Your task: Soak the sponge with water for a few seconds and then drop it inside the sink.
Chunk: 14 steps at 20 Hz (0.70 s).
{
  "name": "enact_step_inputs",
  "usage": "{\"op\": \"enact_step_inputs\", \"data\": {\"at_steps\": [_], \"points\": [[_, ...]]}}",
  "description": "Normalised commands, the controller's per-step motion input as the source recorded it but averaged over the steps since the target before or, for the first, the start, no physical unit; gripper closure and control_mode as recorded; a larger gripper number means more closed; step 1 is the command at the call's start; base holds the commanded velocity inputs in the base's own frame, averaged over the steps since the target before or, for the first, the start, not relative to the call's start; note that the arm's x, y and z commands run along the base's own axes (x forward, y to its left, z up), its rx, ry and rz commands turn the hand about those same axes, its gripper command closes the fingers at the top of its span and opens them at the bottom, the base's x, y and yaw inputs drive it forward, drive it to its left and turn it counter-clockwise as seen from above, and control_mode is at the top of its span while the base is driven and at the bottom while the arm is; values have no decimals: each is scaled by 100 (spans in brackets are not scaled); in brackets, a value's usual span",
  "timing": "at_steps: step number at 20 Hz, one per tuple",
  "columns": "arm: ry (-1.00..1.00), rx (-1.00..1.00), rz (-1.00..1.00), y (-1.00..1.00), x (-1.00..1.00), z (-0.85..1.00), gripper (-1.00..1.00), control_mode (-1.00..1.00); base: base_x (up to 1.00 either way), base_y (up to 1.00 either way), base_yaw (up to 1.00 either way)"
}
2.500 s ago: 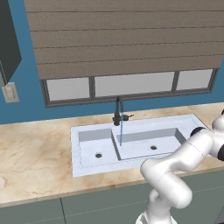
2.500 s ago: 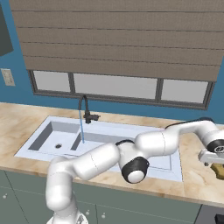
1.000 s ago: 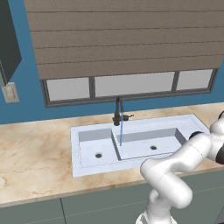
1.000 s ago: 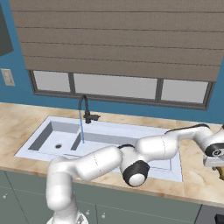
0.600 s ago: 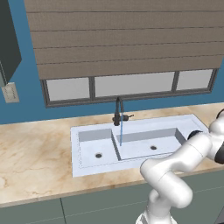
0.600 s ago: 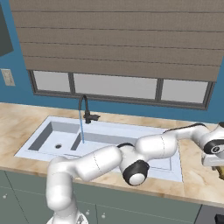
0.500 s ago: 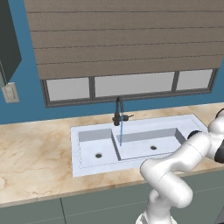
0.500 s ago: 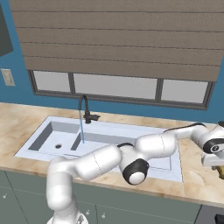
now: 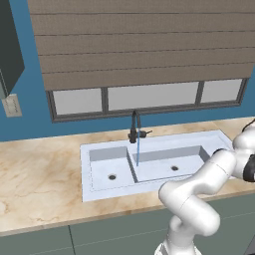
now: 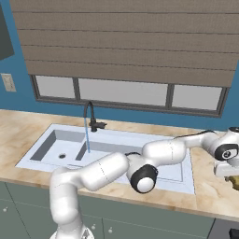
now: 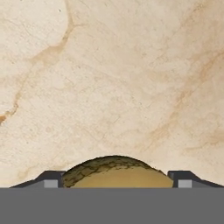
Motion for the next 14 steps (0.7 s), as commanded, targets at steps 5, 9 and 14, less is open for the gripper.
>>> {"op": "enact_step_inputs", "data": {"at_steps": [5,9,14], "points": [[1,5,0,4,-9,7,100,-100,0,0,0],[-1,9,0,12,-4,63,100,-100,0,0,0],[0,9,0,14,9,69,100,-100,0,0,0]]}}
